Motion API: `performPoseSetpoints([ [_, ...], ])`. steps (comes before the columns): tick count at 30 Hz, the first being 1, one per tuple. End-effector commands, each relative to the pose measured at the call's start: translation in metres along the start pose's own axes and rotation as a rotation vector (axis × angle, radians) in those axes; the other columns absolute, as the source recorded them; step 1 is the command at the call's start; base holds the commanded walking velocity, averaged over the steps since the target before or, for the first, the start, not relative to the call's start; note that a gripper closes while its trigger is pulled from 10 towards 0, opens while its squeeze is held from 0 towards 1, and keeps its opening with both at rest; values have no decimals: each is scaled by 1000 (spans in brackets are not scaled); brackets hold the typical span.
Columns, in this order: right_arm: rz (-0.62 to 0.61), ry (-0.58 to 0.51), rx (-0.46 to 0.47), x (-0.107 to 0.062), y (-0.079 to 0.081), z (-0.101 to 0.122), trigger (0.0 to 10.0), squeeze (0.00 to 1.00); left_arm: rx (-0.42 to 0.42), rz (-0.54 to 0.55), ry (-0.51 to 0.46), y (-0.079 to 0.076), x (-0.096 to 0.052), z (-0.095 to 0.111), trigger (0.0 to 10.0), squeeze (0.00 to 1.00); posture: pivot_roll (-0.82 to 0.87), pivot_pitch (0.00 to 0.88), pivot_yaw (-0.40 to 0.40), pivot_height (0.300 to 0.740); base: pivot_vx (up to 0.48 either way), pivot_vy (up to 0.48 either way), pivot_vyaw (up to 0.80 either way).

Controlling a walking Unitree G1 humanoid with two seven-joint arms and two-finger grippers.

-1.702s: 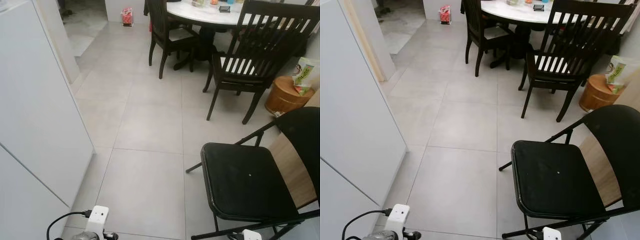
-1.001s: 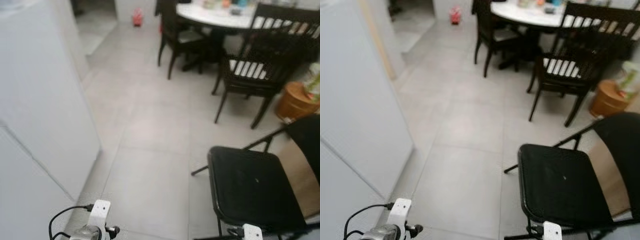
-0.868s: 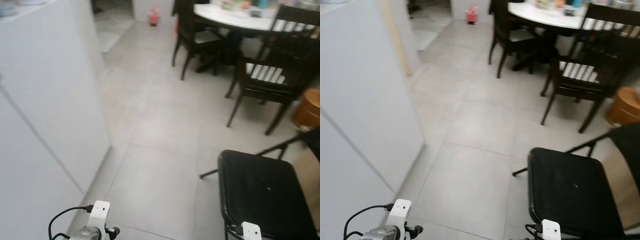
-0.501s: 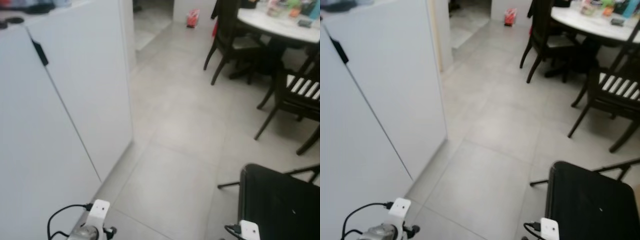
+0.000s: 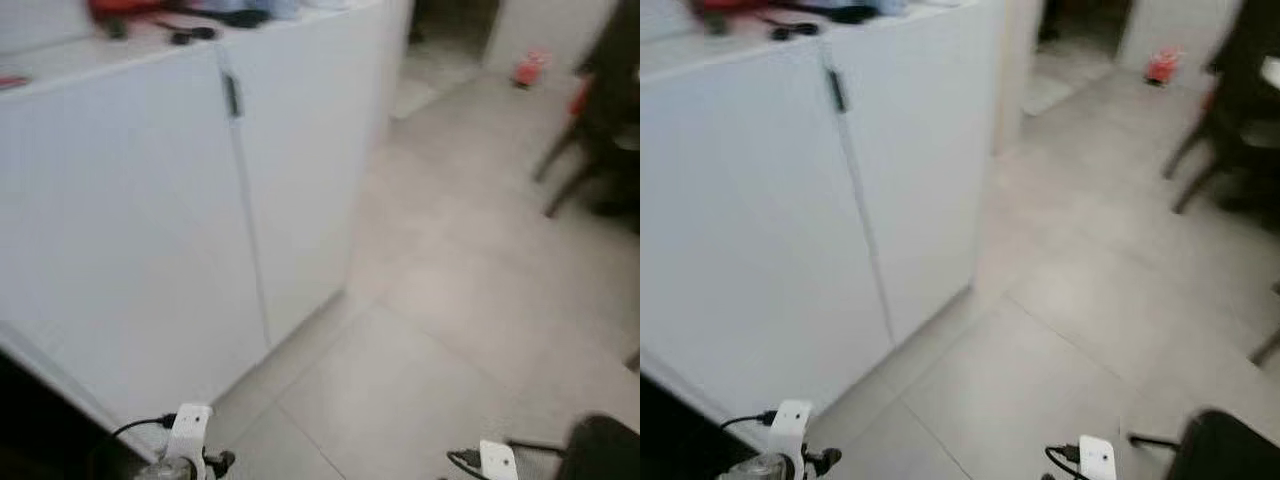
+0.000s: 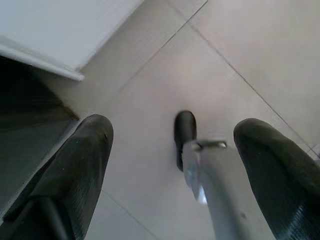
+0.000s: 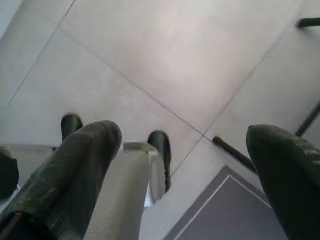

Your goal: Restocking fridge

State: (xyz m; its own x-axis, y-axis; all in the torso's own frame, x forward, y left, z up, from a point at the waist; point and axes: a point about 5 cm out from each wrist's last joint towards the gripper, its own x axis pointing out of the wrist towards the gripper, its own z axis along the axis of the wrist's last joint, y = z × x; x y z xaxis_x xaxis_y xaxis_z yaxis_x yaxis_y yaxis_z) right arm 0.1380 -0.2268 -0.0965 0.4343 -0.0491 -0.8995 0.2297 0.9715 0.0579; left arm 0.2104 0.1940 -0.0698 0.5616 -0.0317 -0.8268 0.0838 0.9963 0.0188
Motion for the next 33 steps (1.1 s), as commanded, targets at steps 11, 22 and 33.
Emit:
performPoseSetpoints([
  [11,1,12,-10,0,-1,-2,10000,0,32,20,33,4,-1,-6,10000,0,-23,0,-37,740,0,0,800],
  [22,4,7,1,0,-1,0,10000,0,8,54,13,6,-1,-3,10000,0,-21,0,-40,740,0,0,800],
  [33,3,9,11,0,0,0,10000,0,4,54,15,6,-1,-2,10000,0,-22,0,-36,740,0,0,800],
])
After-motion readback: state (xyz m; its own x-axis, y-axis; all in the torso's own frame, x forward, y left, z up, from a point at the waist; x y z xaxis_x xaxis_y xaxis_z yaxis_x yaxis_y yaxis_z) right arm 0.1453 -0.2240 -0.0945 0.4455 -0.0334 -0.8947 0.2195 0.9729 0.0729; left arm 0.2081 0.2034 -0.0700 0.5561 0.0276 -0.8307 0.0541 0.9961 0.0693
